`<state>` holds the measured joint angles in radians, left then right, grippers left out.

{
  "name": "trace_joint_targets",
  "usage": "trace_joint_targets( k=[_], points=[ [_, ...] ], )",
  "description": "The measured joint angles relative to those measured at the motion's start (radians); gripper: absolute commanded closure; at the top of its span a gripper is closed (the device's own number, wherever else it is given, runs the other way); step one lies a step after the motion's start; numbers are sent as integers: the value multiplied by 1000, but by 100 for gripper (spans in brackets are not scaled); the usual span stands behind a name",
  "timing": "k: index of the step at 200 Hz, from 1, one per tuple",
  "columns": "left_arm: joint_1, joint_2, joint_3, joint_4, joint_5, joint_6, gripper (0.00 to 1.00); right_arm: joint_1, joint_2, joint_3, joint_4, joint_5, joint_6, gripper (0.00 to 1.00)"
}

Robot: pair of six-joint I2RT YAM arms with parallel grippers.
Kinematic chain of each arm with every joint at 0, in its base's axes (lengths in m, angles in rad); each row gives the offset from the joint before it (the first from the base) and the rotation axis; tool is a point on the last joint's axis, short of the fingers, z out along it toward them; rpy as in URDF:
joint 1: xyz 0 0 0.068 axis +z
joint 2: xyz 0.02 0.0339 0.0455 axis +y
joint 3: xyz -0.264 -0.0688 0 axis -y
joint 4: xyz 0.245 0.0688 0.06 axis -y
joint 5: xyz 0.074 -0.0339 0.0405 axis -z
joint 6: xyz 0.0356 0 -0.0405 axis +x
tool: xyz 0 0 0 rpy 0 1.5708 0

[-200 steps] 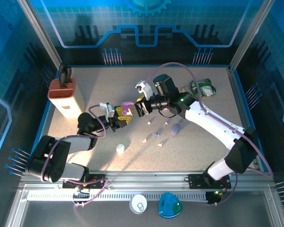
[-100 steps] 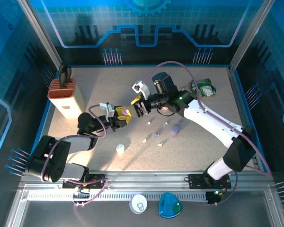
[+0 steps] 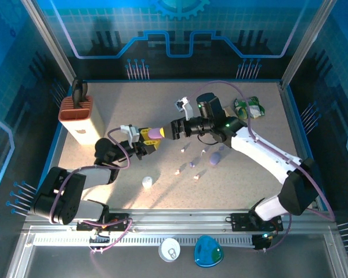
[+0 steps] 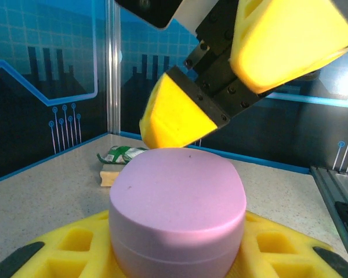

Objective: Insert wireless bluetooth earbuds into charging case

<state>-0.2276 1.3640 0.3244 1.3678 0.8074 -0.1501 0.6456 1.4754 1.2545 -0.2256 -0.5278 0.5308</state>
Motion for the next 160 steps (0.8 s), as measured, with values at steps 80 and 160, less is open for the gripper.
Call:
trace_joint_targets(
  k=[80,160],
  points=[
    [0,-17,-7,0,-27,27,62,-1,84,-84,245,-189,298,38],
    [3,-18,-12,3,-34,30,62,0,121,-111,385,-225,422,79]
  ],
)
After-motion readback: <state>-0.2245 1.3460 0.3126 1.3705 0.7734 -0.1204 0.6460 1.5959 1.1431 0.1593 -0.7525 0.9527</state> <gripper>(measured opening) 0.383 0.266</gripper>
